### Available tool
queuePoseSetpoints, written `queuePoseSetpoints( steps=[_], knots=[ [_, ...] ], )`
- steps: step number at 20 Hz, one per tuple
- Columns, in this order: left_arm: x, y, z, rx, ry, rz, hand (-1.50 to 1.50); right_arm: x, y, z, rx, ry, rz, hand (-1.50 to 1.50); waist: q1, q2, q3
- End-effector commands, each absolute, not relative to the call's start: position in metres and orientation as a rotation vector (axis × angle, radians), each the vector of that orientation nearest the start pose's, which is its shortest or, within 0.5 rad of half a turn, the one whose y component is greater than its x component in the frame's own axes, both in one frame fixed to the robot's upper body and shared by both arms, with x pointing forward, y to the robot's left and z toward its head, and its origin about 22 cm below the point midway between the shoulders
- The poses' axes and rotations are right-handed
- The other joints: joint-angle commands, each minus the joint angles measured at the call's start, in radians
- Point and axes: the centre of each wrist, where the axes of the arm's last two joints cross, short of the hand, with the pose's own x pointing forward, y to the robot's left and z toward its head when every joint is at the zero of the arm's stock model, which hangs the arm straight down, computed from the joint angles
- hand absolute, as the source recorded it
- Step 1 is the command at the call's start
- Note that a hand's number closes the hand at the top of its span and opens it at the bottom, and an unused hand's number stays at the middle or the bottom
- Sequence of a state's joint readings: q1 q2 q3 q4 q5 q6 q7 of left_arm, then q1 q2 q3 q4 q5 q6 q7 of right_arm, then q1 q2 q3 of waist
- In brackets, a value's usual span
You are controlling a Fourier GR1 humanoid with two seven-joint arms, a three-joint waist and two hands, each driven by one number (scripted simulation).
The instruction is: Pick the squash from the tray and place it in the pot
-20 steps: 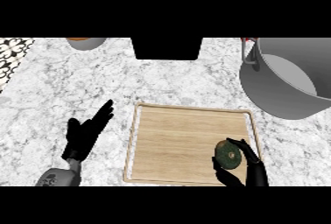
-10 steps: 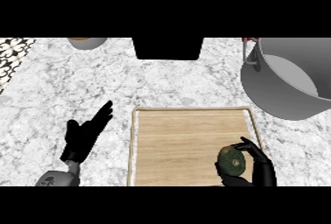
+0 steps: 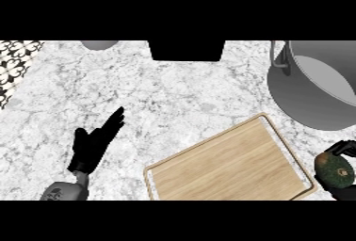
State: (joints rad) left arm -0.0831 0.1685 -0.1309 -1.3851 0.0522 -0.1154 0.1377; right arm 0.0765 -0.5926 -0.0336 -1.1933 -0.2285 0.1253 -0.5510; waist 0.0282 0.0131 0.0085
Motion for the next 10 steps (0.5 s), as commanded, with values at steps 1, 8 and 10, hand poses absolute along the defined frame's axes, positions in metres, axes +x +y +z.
queuePoseSetpoints(
  steps=[1,8,10],
  knots=[
    [0.264,0.233,-0.017,-0.081,-1.311,-0.289,0.00,0.201,-0.493,0.029,-0.249,-1.722,0.342,1.50,0.005,0.009,0.007],
    [0.262,0.225,-0.017,-0.105,-1.297,-0.325,0.00,0.190,-0.569,0.090,-0.334,-1.800,0.428,1.50,0.034,0.009,0.007],
    [0.266,0.234,-0.015,-0.113,-1.312,-0.347,0.00,0.194,-0.575,0.098,-0.355,-1.811,0.465,1.50,0.043,0.013,0.006]
  ],
)
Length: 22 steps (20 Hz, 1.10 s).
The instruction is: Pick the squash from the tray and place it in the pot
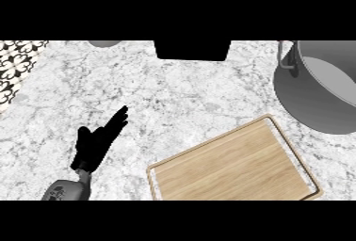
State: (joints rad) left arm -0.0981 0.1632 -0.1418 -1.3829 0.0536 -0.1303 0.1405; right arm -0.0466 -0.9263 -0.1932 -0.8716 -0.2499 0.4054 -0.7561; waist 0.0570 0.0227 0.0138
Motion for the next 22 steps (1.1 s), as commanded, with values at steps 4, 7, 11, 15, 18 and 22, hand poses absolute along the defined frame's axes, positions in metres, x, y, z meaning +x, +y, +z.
queuePoseSetpoints(
  steps=[4,7,11,15,18,22],
  knots=[
    [0.264,0.228,-0.017,-0.113,-1.289,-0.334,0.00,0.194,-0.588,0.116,-0.448,-1.851,0.547,1.50,0.010,-0.001,0.000],
    [0.269,0.220,-0.016,-0.110,-1.306,-0.339,0.00,0.203,-0.593,0.129,-0.497,-1.844,0.581,1.50,0.014,0.002,-0.002],
    [0.276,0.219,-0.017,-0.117,-1.302,-0.336,0.00,0.235,-0.588,0.164,-0.561,-1.825,0.646,1.50,0.024,0.002,-0.007],
    [0.275,0.208,-0.016,-0.120,-1.309,-0.345,0.00,0.258,-0.577,0.168,-0.563,-1.800,0.708,1.50,0.025,0.000,-0.008],
    [0.275,0.216,-0.012,-0.111,-1.302,-0.366,0.00,0.284,-0.559,0.170,-0.580,-1.753,0.796,1.50,0.043,0.003,-0.008],
    [0.280,0.222,-0.017,-0.115,-1.286,-0.337,0.00,0.323,-0.530,0.189,-0.602,-1.707,0.904,1.50,0.020,-0.001,-0.011]
  ],
)
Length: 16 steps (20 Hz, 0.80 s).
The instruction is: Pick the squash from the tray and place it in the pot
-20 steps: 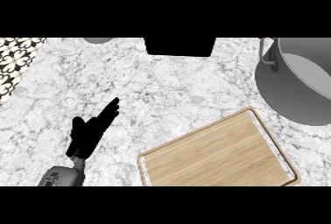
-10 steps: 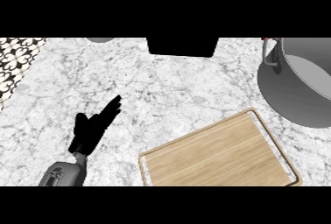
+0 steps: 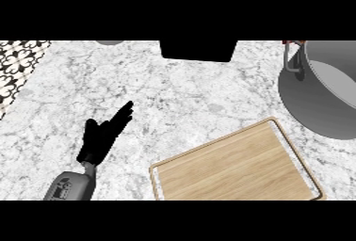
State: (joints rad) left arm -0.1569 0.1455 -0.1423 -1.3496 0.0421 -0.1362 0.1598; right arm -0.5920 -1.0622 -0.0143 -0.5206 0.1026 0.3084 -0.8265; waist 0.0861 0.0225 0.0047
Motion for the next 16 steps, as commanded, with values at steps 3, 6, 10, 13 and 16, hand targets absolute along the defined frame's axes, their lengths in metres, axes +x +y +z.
queuePoseSetpoints(
  steps=[3,6,10,13,16],
  knots=[
    [0.285,0.213,-0.010,-0.101,-1.278,-0.323,0.00,0.350,-0.499,0.162,-0.603,-1.692,0.995,1.50,-0.021,-0.004,-0.002],
    [0.273,0.220,-0.020,-0.099,-1.271,-0.329,0.00,0.367,-0.483,0.165,-0.654,-1.646,1.080,1.50,-0.021,-0.005,-0.003],
    [0.273,0.219,-0.009,-0.111,-1.294,-0.352,0.00,0.374,-0.469,0.149,-0.912,-1.529,1.245,1.50,-0.001,-0.002,-0.002],
    [0.277,0.220,-0.011,-0.105,-1.300,-0.355,0.00,0.384,-0.454,0.138,-0.977,-1.423,1.360,1.50,-0.013,-0.001,-0.003],
    [0.280,0.220,-0.015,-0.091,-1.305,-0.342,0.00,0.393,-0.440,0.120,-0.903,-1.246,1.401,1.50,-0.014,0.001,-0.003]
  ],
)
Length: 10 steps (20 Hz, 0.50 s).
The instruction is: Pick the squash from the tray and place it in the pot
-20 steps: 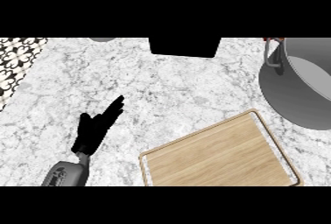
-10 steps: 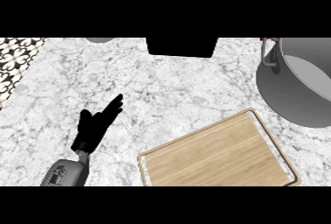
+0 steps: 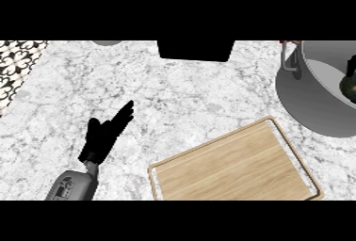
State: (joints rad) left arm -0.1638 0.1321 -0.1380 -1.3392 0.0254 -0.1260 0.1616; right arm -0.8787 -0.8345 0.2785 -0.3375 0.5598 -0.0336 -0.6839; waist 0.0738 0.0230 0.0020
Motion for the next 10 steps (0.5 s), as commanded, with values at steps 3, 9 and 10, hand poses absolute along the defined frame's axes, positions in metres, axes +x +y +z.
queuePoseSetpoints(
  steps=[3,9,10],
  knots=[
    [0.281,0.228,-0.010,-0.109,-1.311,-0.361,0.00,0.390,-0.443,0.110,-0.872,-1.004,1.414,1.50,0.009,0.004,-0.001],
    [0.273,0.236,-0.014,-0.106,-1.303,-0.323,0.00,0.394,-0.425,0.082,-0.783,-0.966,1.391,-1.50,-0.006,0.002,0.002],
    [0.267,0.219,-0.013,-0.099,-1.296,-0.312,0.00,0.400,-0.423,0.095,-0.704,-1.085,1.340,-1.50,-0.013,-0.005,0.002]
  ],
)
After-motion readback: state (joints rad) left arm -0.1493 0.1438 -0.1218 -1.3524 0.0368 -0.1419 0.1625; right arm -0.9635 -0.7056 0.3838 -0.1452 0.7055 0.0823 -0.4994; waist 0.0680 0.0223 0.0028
